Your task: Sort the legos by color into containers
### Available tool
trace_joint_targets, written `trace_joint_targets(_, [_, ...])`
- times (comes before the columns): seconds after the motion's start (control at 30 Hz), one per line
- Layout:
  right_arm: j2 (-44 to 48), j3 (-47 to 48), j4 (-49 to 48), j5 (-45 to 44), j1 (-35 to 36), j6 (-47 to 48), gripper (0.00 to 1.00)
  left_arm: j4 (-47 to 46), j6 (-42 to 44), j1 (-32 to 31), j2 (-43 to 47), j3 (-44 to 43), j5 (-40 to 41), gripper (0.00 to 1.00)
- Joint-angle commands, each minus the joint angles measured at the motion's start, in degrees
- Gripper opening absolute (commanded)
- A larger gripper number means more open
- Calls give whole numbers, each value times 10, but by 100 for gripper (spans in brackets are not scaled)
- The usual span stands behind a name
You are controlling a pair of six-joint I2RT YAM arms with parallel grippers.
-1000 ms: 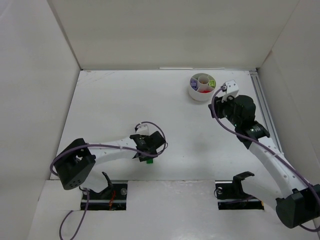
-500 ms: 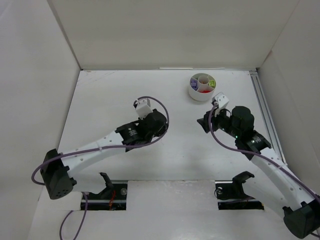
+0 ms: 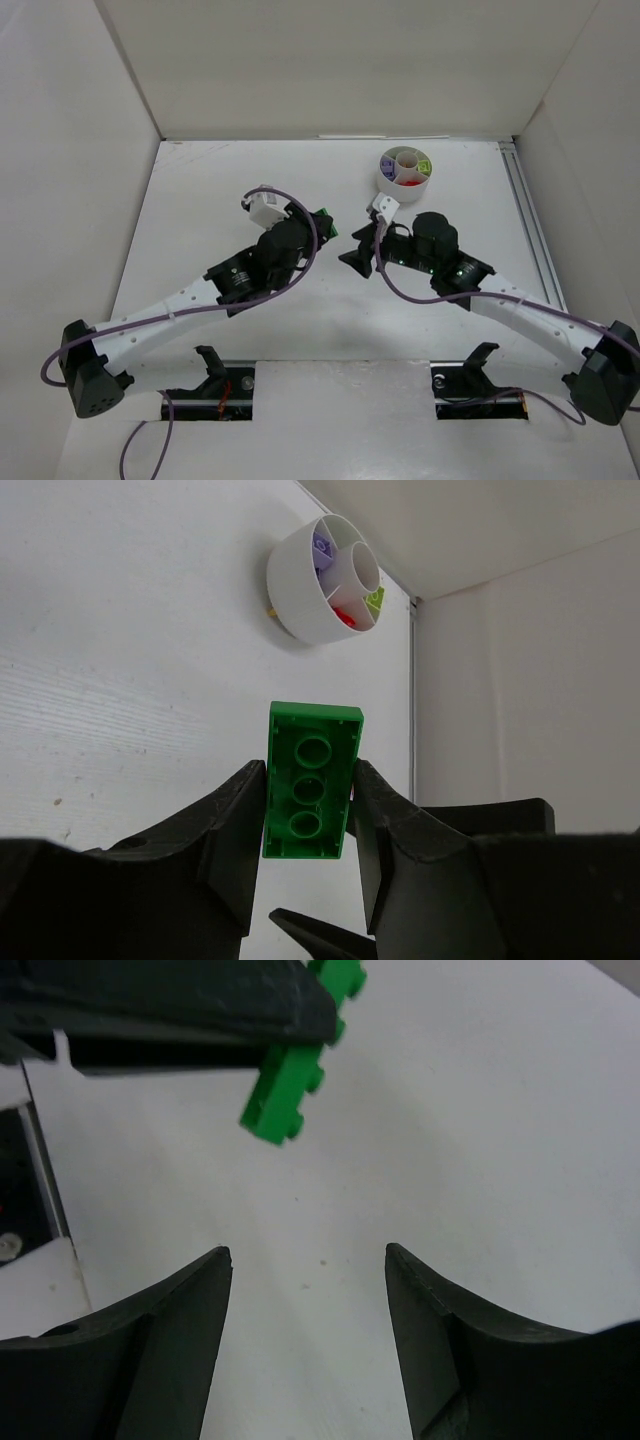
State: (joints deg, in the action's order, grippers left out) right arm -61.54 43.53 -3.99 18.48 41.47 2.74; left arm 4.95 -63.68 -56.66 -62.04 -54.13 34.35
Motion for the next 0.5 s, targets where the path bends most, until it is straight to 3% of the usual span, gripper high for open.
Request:
trace_joint_targets(0.0, [-11, 38, -132, 12, 18, -41, 68, -59, -8, -3, 20, 13, 5, 27])
trace_joint_targets(0.37, [-58, 60, -216, -1, 30, -61, 68, -83, 2, -3, 25, 18, -6, 27])
trace_joint_targets(0.47, [-65, 67, -216, -1, 30, -67, 56, -89, 8, -3, 25, 24, -18, 27])
